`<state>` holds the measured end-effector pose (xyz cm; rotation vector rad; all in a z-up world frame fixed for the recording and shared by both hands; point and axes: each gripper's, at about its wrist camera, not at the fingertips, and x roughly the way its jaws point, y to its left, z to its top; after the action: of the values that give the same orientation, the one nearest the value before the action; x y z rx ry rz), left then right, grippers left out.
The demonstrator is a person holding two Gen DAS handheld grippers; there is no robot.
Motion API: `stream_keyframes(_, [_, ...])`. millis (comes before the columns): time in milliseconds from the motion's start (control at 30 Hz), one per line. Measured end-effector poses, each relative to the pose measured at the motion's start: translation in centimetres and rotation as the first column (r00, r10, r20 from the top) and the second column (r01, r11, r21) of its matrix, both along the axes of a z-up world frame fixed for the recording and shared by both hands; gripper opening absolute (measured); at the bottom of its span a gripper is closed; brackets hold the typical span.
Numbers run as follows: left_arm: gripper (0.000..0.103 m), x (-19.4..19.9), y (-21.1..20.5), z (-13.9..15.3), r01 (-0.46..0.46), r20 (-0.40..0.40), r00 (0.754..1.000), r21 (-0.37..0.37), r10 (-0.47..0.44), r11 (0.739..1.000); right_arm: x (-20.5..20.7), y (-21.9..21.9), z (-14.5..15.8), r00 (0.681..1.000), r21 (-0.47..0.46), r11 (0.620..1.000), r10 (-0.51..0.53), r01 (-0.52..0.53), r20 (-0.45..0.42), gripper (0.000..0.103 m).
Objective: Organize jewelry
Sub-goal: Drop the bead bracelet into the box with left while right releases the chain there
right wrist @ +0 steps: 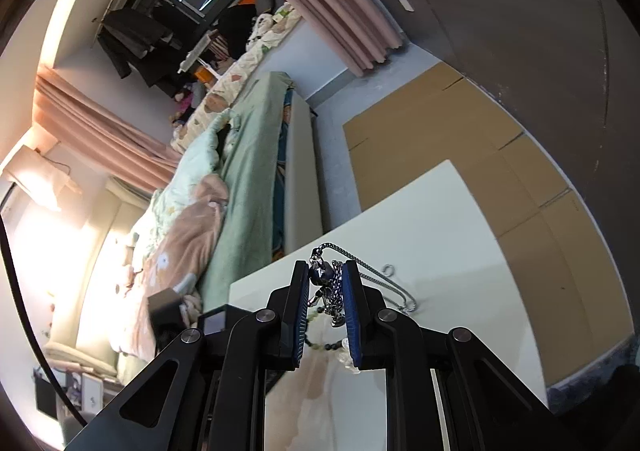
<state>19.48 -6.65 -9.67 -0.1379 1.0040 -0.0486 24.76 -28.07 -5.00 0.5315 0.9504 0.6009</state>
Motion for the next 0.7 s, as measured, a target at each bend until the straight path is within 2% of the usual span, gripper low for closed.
stream_keyframes(433, [0.006, -3.8, 5.2, 8.6, -0.077, 0.161, 0.984, -0.001, 0.076, 0.997, -1.4, 4.9, 1.5, 0.993, 0.060, 0.993, 0.099, -0.103, 0.068, 0.018])
stream_keyframes(700, [0.006, -6.5, 9.7, 10.3, -0.146, 0.195, 0.970, 0.003, 0.142, 0.989, -2.3, 9.1, 2.2, 0.980, 0.104, 0.978, 0.172, -0.182, 0.101, 0.018])
